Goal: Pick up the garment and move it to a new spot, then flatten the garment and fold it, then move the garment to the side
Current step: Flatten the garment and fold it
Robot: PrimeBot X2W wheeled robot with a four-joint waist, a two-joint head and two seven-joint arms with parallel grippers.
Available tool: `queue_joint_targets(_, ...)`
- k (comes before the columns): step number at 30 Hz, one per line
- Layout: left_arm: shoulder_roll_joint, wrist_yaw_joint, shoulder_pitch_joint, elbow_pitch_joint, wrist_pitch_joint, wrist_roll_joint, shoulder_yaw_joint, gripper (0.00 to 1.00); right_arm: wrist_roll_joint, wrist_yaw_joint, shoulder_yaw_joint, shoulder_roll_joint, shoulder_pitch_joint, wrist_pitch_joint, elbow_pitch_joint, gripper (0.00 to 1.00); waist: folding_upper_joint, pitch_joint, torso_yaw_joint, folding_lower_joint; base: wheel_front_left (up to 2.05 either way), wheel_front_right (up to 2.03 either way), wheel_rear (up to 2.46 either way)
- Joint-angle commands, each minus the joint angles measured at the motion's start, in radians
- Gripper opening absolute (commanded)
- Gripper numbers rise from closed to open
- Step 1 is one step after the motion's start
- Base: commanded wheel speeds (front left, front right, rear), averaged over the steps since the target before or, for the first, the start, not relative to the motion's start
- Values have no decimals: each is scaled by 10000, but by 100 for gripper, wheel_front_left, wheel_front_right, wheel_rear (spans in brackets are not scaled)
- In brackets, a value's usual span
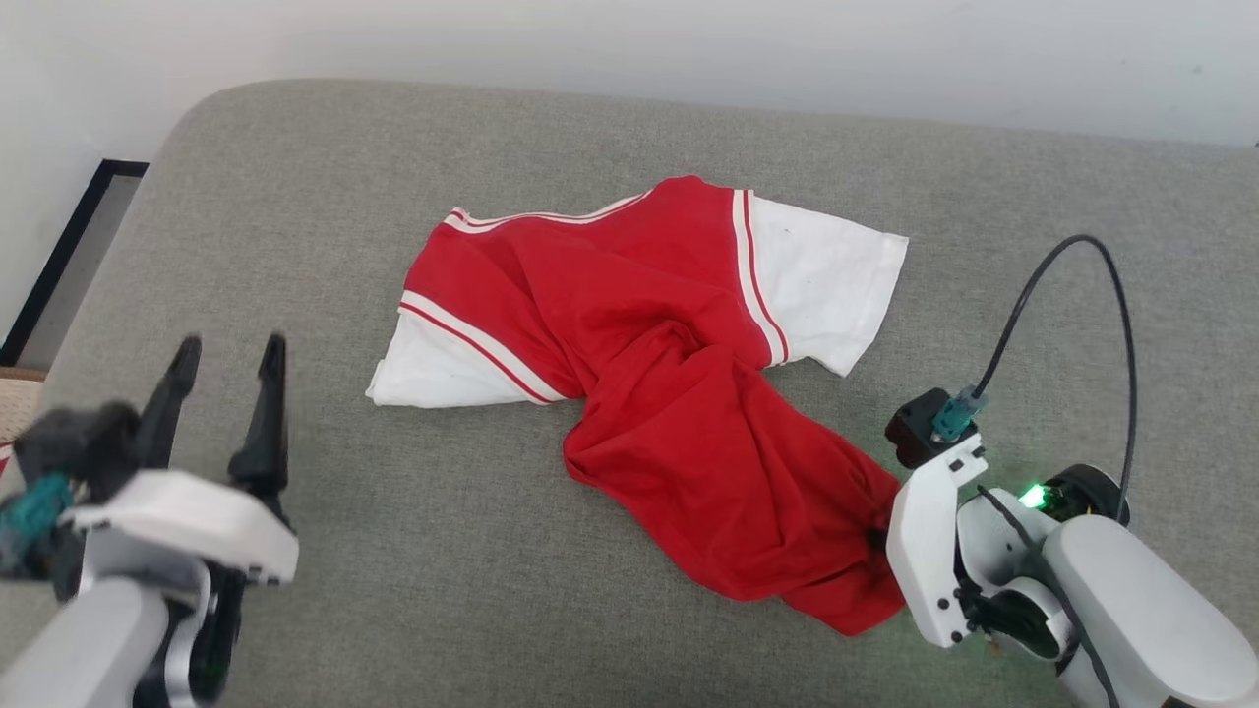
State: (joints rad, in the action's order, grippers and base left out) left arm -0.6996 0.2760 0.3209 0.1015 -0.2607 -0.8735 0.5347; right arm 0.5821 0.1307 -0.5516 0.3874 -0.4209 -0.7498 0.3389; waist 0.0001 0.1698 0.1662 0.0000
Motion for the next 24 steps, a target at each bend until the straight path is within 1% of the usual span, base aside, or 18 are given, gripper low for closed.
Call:
queue_joint_targets(1,214,-14,-588,-115,-52,206,-473,100,170,0,-226,80,238,-318,177,0,-1,-55,-44,0,0,0,0)
queue_joint_targets(4,567,-161,-1362,-260,-49,535,-1208,100,498,0,-296,270,446,-665,-185,0,-1,-134,-124,0,0,0,0)
queue_joint_targets(7,874,-311,-2020,-323,-50,768,-1870,100,880,0,-356,555,698,-1065,-842,0,-1,-201,-218,0,0,0,0)
queue_joint_targets(8,874,-311,-2020,-323,-50,768,-1870,100,880,0,-356,555,698,-1065,-842,0,-1,-201,-218,0,0,0,0)
queue_joint_targets(13,1344,-573,-2833,-430,-51,1187,-2765,100,1396,0,-369,1016,1431,-1694,-2365,0,-1,-297,-343,0,0,0,0)
queue_joint_targets(16,1587,-770,-3200,-462,-51,1400,-3129,100,1565,0,-329,1226,1997,-2054,-3197,0,-1,-302,-381,0,0,0,0)
queue_joint_targets(19,1820,-931,-3380,-446,-51,1589,-3410,100,1591,0,-206,1241,2556,-2290,-3798,0,-1,-268,-352,0,0,0,0)
queue_joint_targets(22,2047,-1103,-3486,-401,-52,1785,-3599,100,1399,0,-91,1050,2885,-2223,-4013,0,-1,-207,-301,0,0,0,0)
queue_joint_targets(23,2115,-1153,-3478,-374,-52,1827,-3647,100,1319,0,-18,976,2929,-2120,-4030,18,-1,-189,-276,0,0,0,0)
queue_joint_targets(24,2181,-1207,-3459,-367,-52,1842,-3700,100,1247,0,30,898,2951,-1983,-4048,25,-1,-171,-250,0,0,0,0)
